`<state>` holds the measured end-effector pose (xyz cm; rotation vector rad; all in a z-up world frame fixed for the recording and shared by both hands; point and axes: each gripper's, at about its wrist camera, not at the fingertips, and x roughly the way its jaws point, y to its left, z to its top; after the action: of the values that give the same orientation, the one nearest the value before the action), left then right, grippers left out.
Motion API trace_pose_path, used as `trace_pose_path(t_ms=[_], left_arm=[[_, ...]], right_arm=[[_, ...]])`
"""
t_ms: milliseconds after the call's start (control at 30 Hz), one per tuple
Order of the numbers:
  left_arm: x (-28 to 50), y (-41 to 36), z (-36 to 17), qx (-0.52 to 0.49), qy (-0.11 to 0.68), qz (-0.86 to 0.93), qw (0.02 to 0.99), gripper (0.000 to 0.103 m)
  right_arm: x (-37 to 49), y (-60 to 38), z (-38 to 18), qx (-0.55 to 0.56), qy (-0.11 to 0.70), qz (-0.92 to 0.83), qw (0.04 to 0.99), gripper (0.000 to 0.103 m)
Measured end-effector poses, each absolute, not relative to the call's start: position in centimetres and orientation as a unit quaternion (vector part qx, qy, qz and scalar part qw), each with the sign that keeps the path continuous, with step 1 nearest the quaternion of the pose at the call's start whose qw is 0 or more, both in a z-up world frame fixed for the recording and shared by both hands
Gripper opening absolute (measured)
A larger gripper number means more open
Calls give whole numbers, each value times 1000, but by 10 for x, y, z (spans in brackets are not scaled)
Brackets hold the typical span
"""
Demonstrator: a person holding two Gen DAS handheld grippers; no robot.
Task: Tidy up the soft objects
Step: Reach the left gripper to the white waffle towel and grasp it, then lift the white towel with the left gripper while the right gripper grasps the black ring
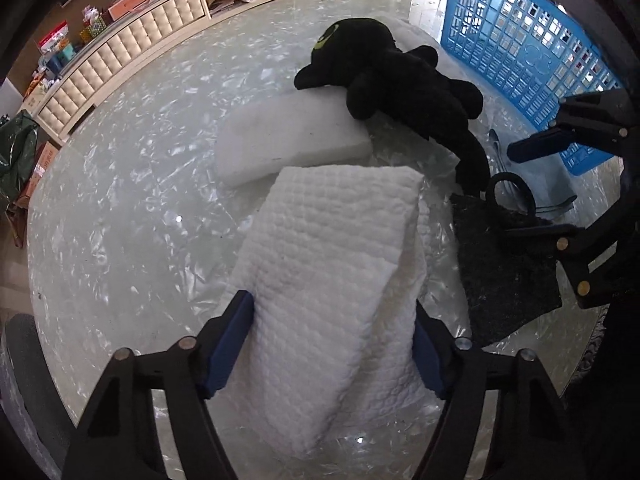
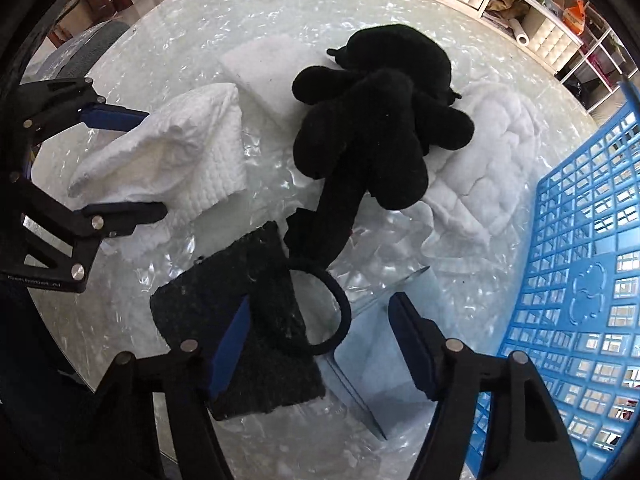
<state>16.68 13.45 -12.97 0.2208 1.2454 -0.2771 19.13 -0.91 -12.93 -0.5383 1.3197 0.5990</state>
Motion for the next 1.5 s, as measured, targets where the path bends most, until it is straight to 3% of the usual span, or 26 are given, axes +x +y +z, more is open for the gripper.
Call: trace_pose_path(t_ms=[167, 367, 567, 967, 1500], left_arm=[[165, 147, -123, 76, 578, -116, 804, 46], [164, 157, -119, 65, 575, -107, 808, 30], [164, 161, -116, 44, 576, -107, 809, 21], [132, 151, -87, 19, 565, -107, 818, 19], [99, 111, 9, 40, 506, -131, 851, 19]], right_arm=[[193, -8, -131, -231, 602, 287, 709, 50], [182, -3, -131, -227, 602, 302, 704, 27], [169, -8, -119, -217, 597, 304, 710, 13], [157, -22, -87, -203, 574, 307, 731, 13], [128, -55, -19, -194, 531, 324, 759, 13]])
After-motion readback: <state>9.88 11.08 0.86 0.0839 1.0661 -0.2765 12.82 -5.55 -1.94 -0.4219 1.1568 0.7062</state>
